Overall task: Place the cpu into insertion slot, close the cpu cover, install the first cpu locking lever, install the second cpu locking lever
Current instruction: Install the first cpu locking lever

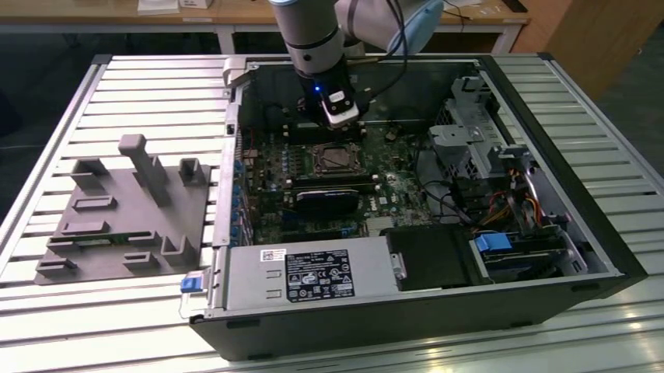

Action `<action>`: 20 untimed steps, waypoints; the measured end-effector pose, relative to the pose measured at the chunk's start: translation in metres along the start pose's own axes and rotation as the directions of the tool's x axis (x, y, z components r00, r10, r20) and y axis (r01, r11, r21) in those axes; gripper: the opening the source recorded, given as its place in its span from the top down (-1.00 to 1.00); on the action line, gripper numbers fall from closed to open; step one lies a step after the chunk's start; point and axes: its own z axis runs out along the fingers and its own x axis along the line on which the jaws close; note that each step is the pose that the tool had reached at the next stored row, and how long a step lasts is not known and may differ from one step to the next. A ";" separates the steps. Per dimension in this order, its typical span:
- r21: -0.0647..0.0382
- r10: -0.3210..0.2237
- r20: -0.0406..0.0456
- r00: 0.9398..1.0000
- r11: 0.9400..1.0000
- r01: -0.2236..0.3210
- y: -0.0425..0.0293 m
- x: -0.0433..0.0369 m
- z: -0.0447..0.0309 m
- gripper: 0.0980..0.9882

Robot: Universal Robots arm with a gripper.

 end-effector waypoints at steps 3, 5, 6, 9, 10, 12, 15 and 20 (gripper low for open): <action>0.008 0.000 0.003 1.000 1.000 0.000 -0.0001 0.0002 0.0009 0.99; 0.013 0.000 0.005 1.000 1.000 0.000 -0.0001 0.0004 0.0015 0.99; 0.018 0.001 0.007 1.000 1.000 -0.001 -0.0002 0.0006 0.0020 0.99; 0.028 0.003 0.011 1.000 1.000 -0.003 -0.0001 0.0009 0.0031 0.99; 0.030 0.004 0.012 1.000 1.000 -0.004 -0.0001 0.0010 0.0034 0.99; 0.033 0.006 0.013 1.000 0.999 -0.006 0.0001 0.0012 0.0038 0.99; 0.034 0.007 0.014 1.000 0.999 -0.007 0.0001 0.0012 0.0039 0.99; 0.034 0.007 0.014 1.000 0.999 -0.007 0.0004 0.0013 0.0039 0.99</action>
